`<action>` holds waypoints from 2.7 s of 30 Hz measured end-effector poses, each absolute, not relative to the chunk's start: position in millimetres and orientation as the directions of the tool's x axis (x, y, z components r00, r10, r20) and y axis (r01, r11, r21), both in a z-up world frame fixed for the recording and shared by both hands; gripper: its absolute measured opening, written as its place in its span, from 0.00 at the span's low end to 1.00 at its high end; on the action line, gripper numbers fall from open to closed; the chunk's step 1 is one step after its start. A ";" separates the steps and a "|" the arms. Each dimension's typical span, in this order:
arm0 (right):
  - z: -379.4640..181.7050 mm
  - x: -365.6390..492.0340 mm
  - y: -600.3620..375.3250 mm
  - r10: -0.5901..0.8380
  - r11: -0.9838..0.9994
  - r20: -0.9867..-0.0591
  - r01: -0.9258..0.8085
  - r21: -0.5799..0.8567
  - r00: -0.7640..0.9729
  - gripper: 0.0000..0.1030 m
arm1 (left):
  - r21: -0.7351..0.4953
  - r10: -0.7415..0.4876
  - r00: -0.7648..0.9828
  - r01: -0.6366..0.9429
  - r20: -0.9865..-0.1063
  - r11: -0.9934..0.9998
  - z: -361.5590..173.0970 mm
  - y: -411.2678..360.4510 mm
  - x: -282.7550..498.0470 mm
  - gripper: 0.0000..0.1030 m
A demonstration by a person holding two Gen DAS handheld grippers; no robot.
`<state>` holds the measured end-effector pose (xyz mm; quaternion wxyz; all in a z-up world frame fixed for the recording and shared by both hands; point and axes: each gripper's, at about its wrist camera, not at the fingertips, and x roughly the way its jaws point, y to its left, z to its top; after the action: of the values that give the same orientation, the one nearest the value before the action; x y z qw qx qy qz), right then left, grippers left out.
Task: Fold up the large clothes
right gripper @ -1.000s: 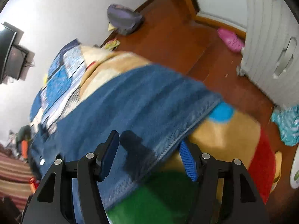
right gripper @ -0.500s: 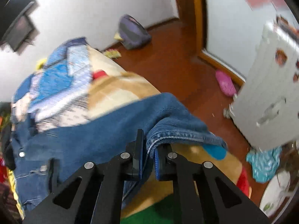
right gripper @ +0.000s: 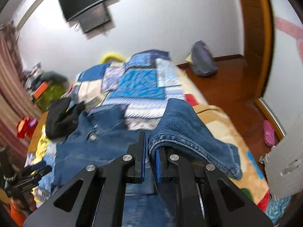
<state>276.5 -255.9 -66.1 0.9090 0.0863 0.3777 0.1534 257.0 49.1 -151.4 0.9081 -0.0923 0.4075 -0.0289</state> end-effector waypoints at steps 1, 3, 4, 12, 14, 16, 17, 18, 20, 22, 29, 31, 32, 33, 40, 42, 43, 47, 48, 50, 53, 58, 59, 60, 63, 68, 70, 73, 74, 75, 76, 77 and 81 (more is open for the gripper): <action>-70.1 275.4 -249.0 0.349 0.937 -0.666 -0.224 0.269 0.660 0.08 | -0.194 -0.130 0.667 -0.022 -0.734 0.981 -151.1 51.0 255.1 0.66; -78.9 276.2 -232.8 0.359 0.933 -0.687 -0.242 0.265 0.632 0.08 | -0.194 -0.130 0.667 -0.022 -0.734 0.981 -151.0 53.8 251.5 0.66; -84.2 276.5 -224.7 0.364 0.931 -0.700 -0.251 0.264 0.614 0.08 | -0.192 -0.128 0.668 -0.023 -0.733 0.981 -151.2 55.1 249.6 0.66; -123.1 271.5 -173.8 0.378 0.919 -0.777 -0.308 0.248 0.504 0.08 | -0.189 -0.124 0.657 -0.029 -0.744 0.982 -156.8 61.7 239.8 0.66; -129.2 268.1 -166.4 0.355 0.923 -0.793 -0.321 0.213 0.495 0.08 | -0.187 -0.124 0.652 -0.028 -0.748 0.982 -158.3 61.5 238.0 0.66; -134.1 266.4 -159.2 0.336 0.923 -0.812 -0.339 0.182 0.478 0.08 | -0.182 -0.123 0.648 -0.024 -0.752 0.983 -159.2 59.7 236.8 0.66; -136.3 265.9 -156.0 0.327 0.922 -0.822 -0.349 0.169 0.466 0.10 | -0.179 -0.123 0.647 -0.022 -0.753 0.984 -159.1 58.6 236.7 0.66; -137.9 265.3 -153.7 0.320 0.921 -0.831 -0.357 0.159 0.455 0.13 | -0.174 -0.122 0.646 -0.018 -0.753 0.985 -158.8 56.7 236.3 0.66; -139.8 263.6 -152.1 0.316 0.916 -0.844 -0.372 0.151 0.433 0.22 | -0.167 -0.121 0.647 -0.010 -0.753 0.986 -158.2 53.4 236.3 0.66; -139.5 259.9 -154.0 0.319 0.912 -0.849 -0.380 0.155 0.421 0.36 | -0.163 -0.122 0.649 -0.003 -0.751 0.987 -156.4 50.3 236.7 0.66; -127.1 241.3 -177.6 0.287 0.922 -0.837 -0.372 0.109 0.465 0.53 | -0.141 -0.128 0.661 0.035 -0.739 0.989 -149.4 35.2 243.3 0.66; -122.4 239.2 -192.7 0.266 0.934 -0.832 -0.344 0.097 0.488 0.53 | -0.136 -0.130 0.663 0.043 -0.738 0.990 -149.0 30.9 246.1 0.66; -120.3 239.4 -200.2 0.257 0.941 -0.827 -0.325 0.096 0.499 0.53 | -0.134 -0.131 0.663 0.047 -0.737 0.990 -149.0 28.6 247.7 0.66; -118.1 239.8 -206.1 0.250 0.947 -0.824 -0.306 0.098 0.509 0.53 | -0.133 -0.133 0.663 0.050 -0.736 0.990 -149.1 26.1 249.6 0.66; -135.5 266.7 -292.1 0.255 0.955 -0.821 0.000 0.296 0.511 0.55 | -0.128 -0.144 0.643 0.072 -0.752 0.989 -157.5 8.4 264.8 0.66; -149.8 274.6 -309.4 0.267 0.933 -0.826 0.083 0.351 0.496 0.55 | -0.126 -0.148 0.637 0.080 -0.756 0.989 -159.5 3.9 267.2 0.66; -160.1 278.7 -318.3 0.278 0.916 -0.830 0.128 0.381 0.484 0.55 | -0.124 -0.149 0.634 0.083 -0.759 0.989 -160.8 1.8 268.4 0.66; -198.7 289.0 -340.8 0.361 0.825 -0.817 0.255 0.504 0.449 0.55 | -0.111 -0.141 0.622 0.087 -0.770 0.990 -166.5 -3.0 272.6 0.66; -206.6 290.8 -345.0 0.381 0.799 -0.807 0.278 0.533 0.452 0.55 | -0.111 -0.140 0.616 0.085 -0.775 0.990 -169.0 -3.3 274.4 0.66; -216.5 295.4 -351.4 0.400 0.758 -0.792 0.319 0.569 0.462 0.55 | -0.113 -0.138 0.604 0.079 -0.785 0.990 -173.9 -3.4 277.7 0.66; -223.8 304.2 -355.4 0.408 0.716 -0.771 0.352 0.603 0.490 0.55 | -0.112 -0.134 0.593 0.074 -0.794 0.991 -179.6 -3.0 280.7 0.66; -226.1 315.1 -355.5 0.380 0.712 -0.772 0.372 0.595 0.510 0.44 | -0.106 -0.125 0.588 0.067 -0.799 0.992 -183.6 -1.7 284.2 0.66; -223.7 313.5 -358.9 0.363 0.719 -0.779 0.378 0.584 0.511 0.34 | -0.107 -0.124 0.588 0.064 -0.799 0.992 -183.8 -1.1 283.8 0.66; -221.4 312.8 -358.0 0.351 0.719 -0.780 0.384 0.579 0.518 0.25 | -0.107 -0.123 0.589 0.062 -0.799 0.992 -183.4 -0.4 283.9 0.66; -213.6 310.8 -360.7 0.342 0.718 -0.760 0.369 0.591 0.552 0.16 | -0.109 -0.123 0.598 0.059 -0.792 0.992 -181.6 3.1 281.7 0.66; -166.6 311.8 -345.0 0.319 0.782 -0.725 0.263 0.565 0.611 0.14 | -0.113 -0.120 0.614 0.051 -0.780 0.992 -175.5 11.7 276.8 0.66; -134.4 310.8 -330.3 0.315 0.814 -0.694 0.191 0.548 0.647 0.14 | -0.119 -0.120 0.626 0.043 -0.770 0.992 -171.0 18.2 273.6 0.66; -83.8 308.1 -298.4 0.324 0.863 -0.640 0.059 0.501 0.696 0.14 | -0.132 -0.119 0.646 0.029 -0.754 0.991 -163.1 29.1 266.6 0.66; -69.3 306.9 -287.1 0.335 0.873 -0.623 0.017 0.487 0.707 0.14 | -0.134 -0.119 0.651 0.026 -0.749 0.991 -161.0 32.6 264.6 0.66; -52.8 305.3 -272.4 0.350 0.881 -0.604 -0.034 0.471 0.716 0.14 | -0.136 -0.116 0.659 0.020 -0.743 0.990 -157.9 37.6 261.3 0.66; -38.8 303.2 -257.8 0.367 0.886 -0.587 -0.080 0.457 0.721 0.14 | -0.138 -0.112 0.666 0.014 -0.738 0.990 -155.7 41.7 258.3 0.66; -30.0 302.2 -245.8 0.382 0.888 -0.577 -0.113 0.446 0.722 0.14 | -0.141 -0.110 0.672 0.008 -0.732 0.990 -153.1 46.7 255.4 0.66; 3.5 297.2 -182.6 0.461 0.878 -0.545 -0.275 0.391 0.700 0.14 | -0.160 -0.097 0.699 -0.025 -0.708 0.987 -143.8 71.5 240.2 0.66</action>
<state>297.2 -182.6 3.5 0.9111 0.1414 0.3302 0.2020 240.2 71.5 -143.8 0.9184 -0.0786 0.3873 -0.0197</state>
